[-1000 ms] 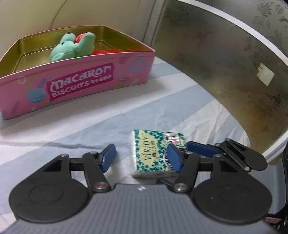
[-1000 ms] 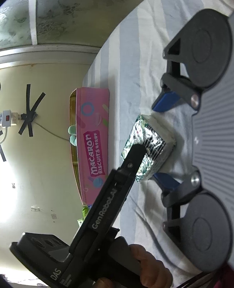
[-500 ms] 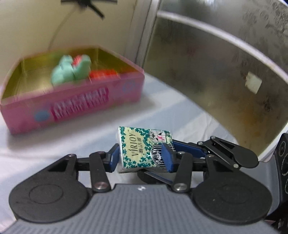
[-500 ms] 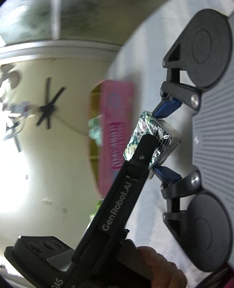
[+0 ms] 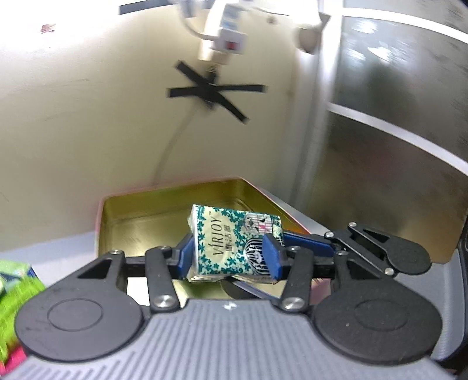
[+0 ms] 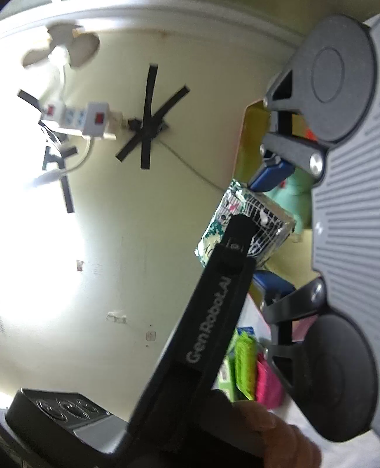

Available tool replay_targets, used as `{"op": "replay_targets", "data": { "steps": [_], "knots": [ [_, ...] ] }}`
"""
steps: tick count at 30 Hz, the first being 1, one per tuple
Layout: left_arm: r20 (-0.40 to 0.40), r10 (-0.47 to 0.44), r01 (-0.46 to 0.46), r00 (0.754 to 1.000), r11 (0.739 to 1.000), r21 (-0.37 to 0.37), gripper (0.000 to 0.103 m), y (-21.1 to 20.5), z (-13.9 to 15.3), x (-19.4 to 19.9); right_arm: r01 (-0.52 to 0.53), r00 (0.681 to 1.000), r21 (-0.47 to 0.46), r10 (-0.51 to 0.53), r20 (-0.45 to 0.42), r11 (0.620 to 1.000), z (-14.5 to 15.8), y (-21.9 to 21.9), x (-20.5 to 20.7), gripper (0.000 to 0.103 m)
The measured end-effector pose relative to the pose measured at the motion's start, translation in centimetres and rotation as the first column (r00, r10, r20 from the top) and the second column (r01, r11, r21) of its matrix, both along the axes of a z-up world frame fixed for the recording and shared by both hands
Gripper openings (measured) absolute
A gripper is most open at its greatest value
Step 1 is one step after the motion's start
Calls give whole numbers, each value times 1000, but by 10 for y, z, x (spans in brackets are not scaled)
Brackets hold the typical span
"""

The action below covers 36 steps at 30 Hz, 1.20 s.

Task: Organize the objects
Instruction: 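Lower the tissue pack into the pink tin and open the left gripper, then move the right gripper to the green snack pack and grasp it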

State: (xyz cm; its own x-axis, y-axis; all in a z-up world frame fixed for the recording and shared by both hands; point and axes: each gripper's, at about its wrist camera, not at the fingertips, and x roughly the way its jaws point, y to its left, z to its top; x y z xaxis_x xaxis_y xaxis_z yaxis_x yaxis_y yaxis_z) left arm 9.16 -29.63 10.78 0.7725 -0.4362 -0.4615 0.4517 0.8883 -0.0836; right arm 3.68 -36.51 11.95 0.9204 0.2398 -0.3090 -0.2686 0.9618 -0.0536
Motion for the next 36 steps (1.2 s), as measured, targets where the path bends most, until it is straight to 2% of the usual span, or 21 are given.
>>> {"op": "replay_targets", "data": {
  "steps": [5, 8, 17, 18, 20, 24, 28, 32, 36],
  "knots": [
    [47, 64, -67, 997, 995, 76, 52, -10, -4, 50, -46, 993, 40, 50, -105, 998, 1, -10, 80, 61],
    [40, 79, -83, 996, 993, 85, 52, -12, -8, 77, -42, 988, 37, 48, -148, 998, -6, -15, 112, 61],
    [-22, 167, -165, 986, 983, 82, 54, -17, -30, 123, 3, 969, -7, -4, -249, 1000, -26, -15, 164, 62],
    [-30, 182, -179, 983, 980, 84, 58, -16, -32, 126, 14, 962, 9, -11, -272, 1000, -28, -17, 167, 65],
    [-36, 207, -203, 978, 975, 92, 59, -18, -36, 133, 17, 957, 58, 1, -292, 998, -30, -23, 169, 69],
    [-39, 238, -234, 971, 968, 92, 68, -13, -38, 135, 20, 959, 82, 4, -284, 996, -32, -28, 165, 74],
    [-36, 263, -259, 964, 962, 90, 69, -8, -35, 131, 31, 967, 75, -11, -254, 997, -32, -28, 158, 74],
    [12, 275, -274, 961, 955, 113, 69, -7, -27, 118, 53, 986, -20, -56, -156, 998, -26, -21, 138, 77],
    [55, 258, -263, 965, 954, 143, 69, -9, -17, 97, 44, 995, -76, -50, -89, 996, -13, -9, 121, 81]
  ]
}}
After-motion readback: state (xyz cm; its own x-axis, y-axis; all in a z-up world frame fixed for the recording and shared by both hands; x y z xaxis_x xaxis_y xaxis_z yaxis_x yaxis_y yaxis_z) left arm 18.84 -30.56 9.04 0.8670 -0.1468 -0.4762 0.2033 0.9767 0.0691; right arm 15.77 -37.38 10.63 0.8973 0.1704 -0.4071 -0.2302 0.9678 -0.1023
